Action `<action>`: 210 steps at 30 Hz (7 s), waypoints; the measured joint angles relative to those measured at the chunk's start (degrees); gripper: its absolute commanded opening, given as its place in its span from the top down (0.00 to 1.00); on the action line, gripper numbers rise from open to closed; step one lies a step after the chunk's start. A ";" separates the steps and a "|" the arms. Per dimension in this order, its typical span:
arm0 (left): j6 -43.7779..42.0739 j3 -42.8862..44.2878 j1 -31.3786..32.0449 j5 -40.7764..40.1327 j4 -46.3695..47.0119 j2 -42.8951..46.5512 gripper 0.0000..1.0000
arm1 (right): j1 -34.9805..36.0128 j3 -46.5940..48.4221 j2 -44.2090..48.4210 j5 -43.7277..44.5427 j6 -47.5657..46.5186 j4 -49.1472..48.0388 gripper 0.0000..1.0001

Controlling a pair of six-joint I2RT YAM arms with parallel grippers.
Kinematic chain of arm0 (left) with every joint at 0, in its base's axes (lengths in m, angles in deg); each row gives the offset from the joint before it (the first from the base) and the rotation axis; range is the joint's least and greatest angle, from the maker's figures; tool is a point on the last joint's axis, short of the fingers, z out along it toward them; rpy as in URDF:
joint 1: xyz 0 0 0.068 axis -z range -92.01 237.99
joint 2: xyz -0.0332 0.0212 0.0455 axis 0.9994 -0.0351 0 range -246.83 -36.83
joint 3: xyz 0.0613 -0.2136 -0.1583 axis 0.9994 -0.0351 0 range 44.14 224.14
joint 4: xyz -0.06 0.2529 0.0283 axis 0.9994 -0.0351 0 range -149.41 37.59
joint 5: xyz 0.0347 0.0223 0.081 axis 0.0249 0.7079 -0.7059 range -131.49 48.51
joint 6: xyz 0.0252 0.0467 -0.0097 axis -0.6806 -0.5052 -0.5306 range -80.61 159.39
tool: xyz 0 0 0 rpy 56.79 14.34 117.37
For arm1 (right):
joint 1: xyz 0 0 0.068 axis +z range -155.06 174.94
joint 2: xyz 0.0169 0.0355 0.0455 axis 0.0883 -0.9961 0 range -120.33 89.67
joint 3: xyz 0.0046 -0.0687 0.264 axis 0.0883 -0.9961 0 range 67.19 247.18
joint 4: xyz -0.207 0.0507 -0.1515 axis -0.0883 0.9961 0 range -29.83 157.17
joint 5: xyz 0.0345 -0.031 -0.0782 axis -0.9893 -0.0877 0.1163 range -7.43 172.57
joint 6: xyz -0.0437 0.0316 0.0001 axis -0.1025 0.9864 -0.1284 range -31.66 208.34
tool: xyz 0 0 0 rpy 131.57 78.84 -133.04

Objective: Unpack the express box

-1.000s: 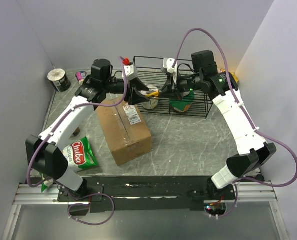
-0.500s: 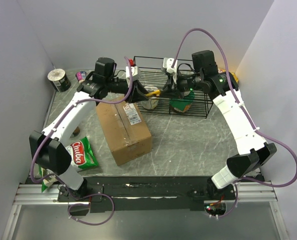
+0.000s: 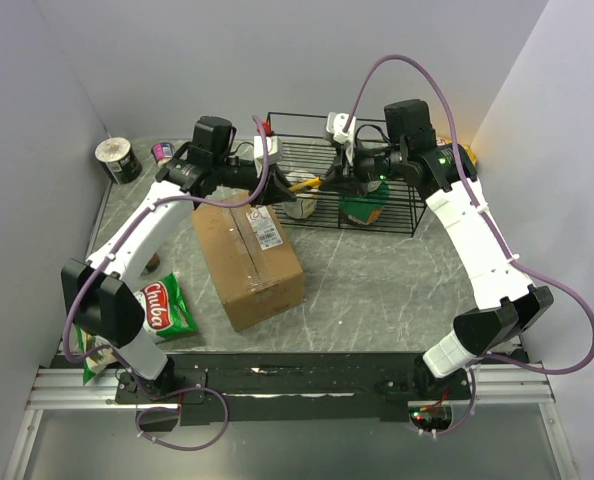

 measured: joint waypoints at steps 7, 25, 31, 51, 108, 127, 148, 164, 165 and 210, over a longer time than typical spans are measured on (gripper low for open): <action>-2.75 0.70 0.35 1.64 -0.83 -0.85 0.99 | -0.74 -0.02 0.00 0.68 3.39 -0.90 0.68; 4.22 15.78 -0.59 4.09 -6.80 -7.78 0.99 | -11.74 -0.90 2.49 -13.46 23.45 -9.20 0.15; 2.25 17.55 -0.68 5.03 -11.80 -8.98 0.99 | -11.32 -5.25 2.93 -19.89 23.45 -13.46 0.10; 2.12 17.55 -0.68 6.58 -13.20 -8.98 0.99 | -3.06 -8.81 0.04 -15.69 24.68 -23.82 0.36; 5.20 16.06 -2.01 9.14 -8.92 -10.03 0.56 | -0.81 -7.85 -3.54 -9.11 27.28 -26.75 1.00; -4.63 -9.77 -25.59 -12.20 -13.51 13.22 0.80 | -1.97 -19.21 14.19 19.30 27.21 -24.41 1.00; -47.87 -37.64 -7.58 -14.36 -30.64 24.59 0.82 | -4.11 -9.05 7.78 26.38 31.34 -24.26 1.00; -37.79 -26.93 6.78 -5.57 -9.60 4.15 0.56 | -6.29 -9.77 7.26 23.26 30.03 -24.17 1.00; -37.20 -25.46 6.73 -5.66 -10.34 3.50 0.54 | -6.60 -9.88 7.26 22.97 29.73 -23.69 1.00; 33.16 -26.80 -17.44 -4.28 15.41 2.23 0.40 | 2.05 2.60 -7.72 9.68 20.72 -25.09 1.00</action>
